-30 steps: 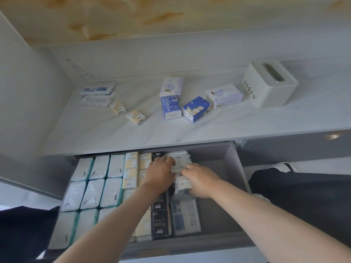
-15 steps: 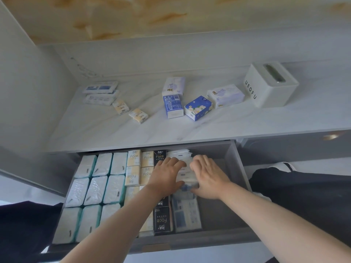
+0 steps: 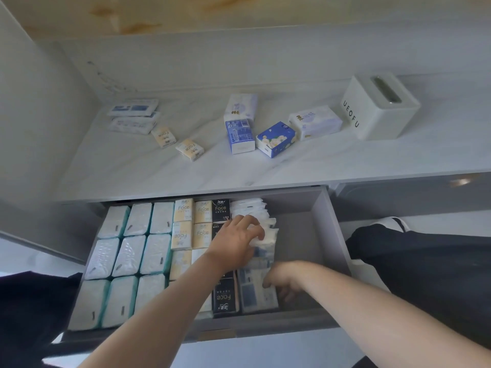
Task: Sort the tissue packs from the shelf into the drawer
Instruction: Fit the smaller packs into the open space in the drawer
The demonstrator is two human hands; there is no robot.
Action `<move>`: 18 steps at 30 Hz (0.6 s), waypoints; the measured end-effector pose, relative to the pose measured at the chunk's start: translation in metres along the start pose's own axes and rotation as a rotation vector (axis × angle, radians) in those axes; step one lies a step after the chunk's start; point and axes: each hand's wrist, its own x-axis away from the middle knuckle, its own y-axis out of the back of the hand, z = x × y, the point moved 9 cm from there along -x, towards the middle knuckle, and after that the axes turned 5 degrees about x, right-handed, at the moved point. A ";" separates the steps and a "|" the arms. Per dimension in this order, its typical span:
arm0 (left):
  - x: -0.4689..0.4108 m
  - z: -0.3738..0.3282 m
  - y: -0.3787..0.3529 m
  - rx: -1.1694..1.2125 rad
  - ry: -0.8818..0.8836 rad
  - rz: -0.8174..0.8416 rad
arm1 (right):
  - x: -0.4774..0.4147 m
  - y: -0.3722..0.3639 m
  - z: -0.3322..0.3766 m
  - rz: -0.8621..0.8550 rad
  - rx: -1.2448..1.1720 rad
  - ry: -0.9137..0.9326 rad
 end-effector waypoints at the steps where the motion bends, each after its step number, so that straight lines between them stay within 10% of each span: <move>1: 0.000 0.000 -0.001 -0.004 -0.012 0.009 | -0.003 -0.005 -0.003 0.041 -0.054 -0.032; 18: 0.004 0.003 -0.005 -0.035 -0.063 0.016 | 0.006 -0.009 0.003 0.077 -0.583 -0.014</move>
